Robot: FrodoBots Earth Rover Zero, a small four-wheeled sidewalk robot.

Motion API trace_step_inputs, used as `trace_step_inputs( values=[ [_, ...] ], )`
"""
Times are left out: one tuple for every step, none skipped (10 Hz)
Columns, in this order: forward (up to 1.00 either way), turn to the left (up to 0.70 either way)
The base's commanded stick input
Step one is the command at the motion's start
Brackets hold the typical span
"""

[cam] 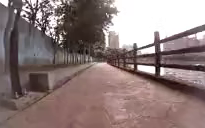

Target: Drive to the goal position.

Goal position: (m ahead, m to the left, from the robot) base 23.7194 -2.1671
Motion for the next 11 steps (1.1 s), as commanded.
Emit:
trace_step_inputs(
  values=[
    [1.0, 0.0],
    [1.0, 0.0],
    [1.0, 0.0],
    [1.0, 0.0],
    [1.0, 0.0],
    [1.0, 0.0],
    [1.0, 0.0],
    [1.0, 0.0],
    [1.0, 0.0],
    [1.0, 0.0],
    [1.0, 0.0]
  ],
)
